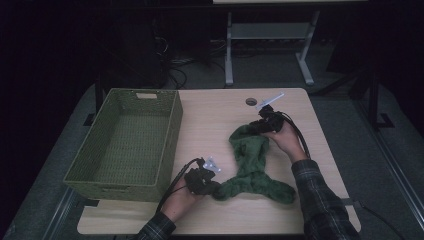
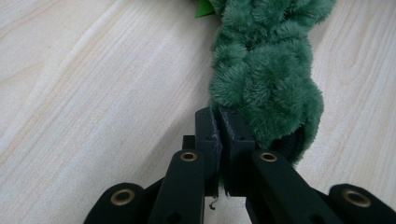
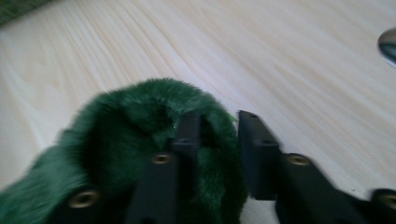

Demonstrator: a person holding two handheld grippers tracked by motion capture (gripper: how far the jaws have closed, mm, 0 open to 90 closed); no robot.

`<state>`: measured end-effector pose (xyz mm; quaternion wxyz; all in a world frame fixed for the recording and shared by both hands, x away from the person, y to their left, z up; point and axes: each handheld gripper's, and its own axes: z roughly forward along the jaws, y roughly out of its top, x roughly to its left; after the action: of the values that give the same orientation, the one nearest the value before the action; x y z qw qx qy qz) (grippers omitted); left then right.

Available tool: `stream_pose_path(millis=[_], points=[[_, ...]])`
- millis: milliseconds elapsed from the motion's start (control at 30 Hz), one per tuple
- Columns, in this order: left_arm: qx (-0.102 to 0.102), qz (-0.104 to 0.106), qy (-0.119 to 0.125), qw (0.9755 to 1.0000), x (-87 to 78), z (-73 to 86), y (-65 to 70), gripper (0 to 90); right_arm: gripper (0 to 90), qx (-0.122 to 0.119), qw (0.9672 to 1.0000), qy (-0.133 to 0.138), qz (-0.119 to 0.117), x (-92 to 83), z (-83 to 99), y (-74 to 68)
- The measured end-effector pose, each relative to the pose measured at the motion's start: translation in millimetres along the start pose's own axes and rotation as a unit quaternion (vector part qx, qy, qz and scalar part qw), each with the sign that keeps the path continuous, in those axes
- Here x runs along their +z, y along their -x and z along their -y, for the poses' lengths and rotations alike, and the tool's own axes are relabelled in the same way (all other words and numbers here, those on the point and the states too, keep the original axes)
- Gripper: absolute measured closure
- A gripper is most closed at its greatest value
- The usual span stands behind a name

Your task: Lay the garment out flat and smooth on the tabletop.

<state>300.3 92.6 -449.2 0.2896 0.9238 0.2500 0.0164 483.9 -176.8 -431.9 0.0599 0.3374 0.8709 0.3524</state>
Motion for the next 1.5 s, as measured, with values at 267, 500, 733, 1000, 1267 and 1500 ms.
stream_pose_path(millis=[267,500,733,1000,1267,1500], points=[[-0.001,0.001,-0.001,1.0000,-0.2,0.1,-0.3,86.7,87.7,0.002,0.9980,0.036,0.051,-7.6,-13.0,7.7],[-0.006,0.000,0.005,1.0000,0.4,0.3,-0.2,86.6,85.8,0.019,0.9950,0.032,0.093,-7.8,-12.8,21.5],[-0.008,-0.005,0.014,0.9999,-4.2,1.3,-4.5,78.2,53.9,0.045,0.9951,0.057,0.068,-24.8,-5.9,17.6],[-0.011,-0.014,0.040,0.9990,-14.5,2.3,-9.3,56.6,53.3,0.025,0.9951,0.076,0.057,-57.1,8.4,0.4],[-0.003,-0.022,0.068,0.9974,-21.1,6.6,-5.9,45.3,55.7,0.018,0.9954,0.079,0.052,-77.3,35.3,-21.7],[0.006,-0.018,0.080,0.9966,-24.0,15.5,0.4,32.0,56.0,0.013,0.9955,0.072,0.060,-88.4,58.6,-42.7]])
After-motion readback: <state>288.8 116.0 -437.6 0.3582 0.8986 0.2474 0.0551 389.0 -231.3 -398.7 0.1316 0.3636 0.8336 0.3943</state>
